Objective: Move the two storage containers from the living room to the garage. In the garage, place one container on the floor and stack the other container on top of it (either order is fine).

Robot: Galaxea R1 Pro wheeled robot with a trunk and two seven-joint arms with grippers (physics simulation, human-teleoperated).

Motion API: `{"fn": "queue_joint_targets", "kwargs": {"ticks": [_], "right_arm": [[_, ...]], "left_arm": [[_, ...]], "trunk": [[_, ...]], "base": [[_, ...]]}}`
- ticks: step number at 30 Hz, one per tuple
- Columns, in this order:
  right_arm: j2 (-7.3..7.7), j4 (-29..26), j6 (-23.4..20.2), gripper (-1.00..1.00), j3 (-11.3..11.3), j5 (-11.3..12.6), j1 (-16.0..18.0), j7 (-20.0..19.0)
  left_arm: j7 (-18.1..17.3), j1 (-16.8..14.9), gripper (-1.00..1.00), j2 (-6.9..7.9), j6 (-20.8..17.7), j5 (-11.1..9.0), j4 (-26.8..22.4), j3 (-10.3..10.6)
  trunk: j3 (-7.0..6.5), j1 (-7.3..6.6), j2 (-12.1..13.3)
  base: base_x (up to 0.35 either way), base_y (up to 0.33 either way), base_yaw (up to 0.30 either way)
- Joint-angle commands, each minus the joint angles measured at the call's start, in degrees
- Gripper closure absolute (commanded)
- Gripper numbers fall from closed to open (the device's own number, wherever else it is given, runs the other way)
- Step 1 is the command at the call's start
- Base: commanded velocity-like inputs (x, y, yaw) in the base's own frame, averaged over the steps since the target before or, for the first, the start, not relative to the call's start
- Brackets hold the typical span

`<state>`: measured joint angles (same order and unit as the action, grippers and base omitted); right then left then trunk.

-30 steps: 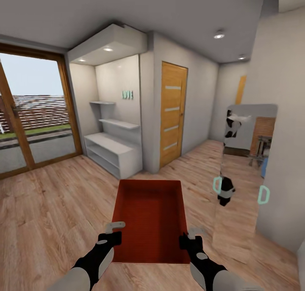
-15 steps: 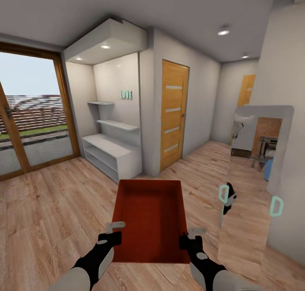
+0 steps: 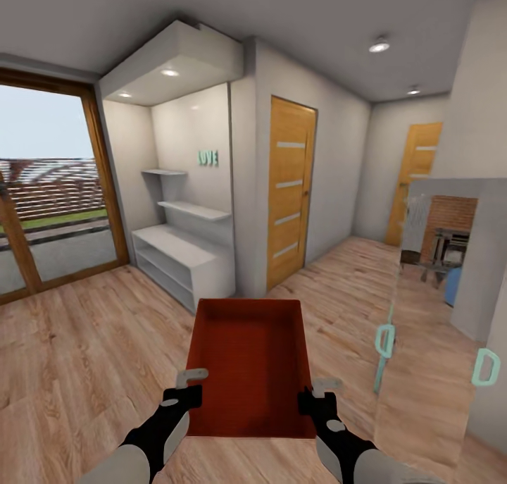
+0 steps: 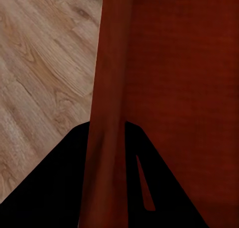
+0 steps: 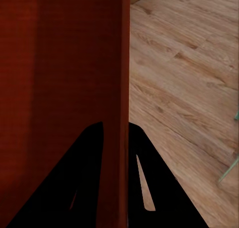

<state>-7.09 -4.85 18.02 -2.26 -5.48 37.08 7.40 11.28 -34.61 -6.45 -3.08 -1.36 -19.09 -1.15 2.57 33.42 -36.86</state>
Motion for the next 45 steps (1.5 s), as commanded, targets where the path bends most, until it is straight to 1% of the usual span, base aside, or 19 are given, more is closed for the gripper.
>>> {"fn": "queue_joint_targets", "kwargs": {"ticks": [1,6,10,45], "right_arm": [[0.06,-0.2,0.3,1.00,-2.3,-0.4,0.1,0.3],[0.06,-0.2,0.3,1.00,-2.3,-0.4,0.1,0.3],[0.06,-0.2,0.3,1.00,-2.3,-0.4,0.1,0.3],[0.06,-0.2,0.3,1.00,-2.3,-0.4,0.1,0.3]], "left_arm": [[0.4,0.0,1.00,0.03,-0.4,-0.7,0.0,-0.5],[0.4,0.0,1.00,0.03,-0.4,-0.7,0.0,-0.5],[0.4,0.0,1.00,0.03,-0.4,-0.7,0.0,-0.5],[0.4,0.0,1.00,0.03,-0.4,-0.7,0.1,-0.5]], "trunk": [[0.10,0.05,-0.1],[0.10,0.05,-0.1],[0.10,0.05,-0.1],[0.10,0.05,-0.1]], "base": [[0.322,0.000,0.000],[0.322,0.014,-0.003],[0.322,0.086,-0.151],[0.315,0.179,-0.238]]}}
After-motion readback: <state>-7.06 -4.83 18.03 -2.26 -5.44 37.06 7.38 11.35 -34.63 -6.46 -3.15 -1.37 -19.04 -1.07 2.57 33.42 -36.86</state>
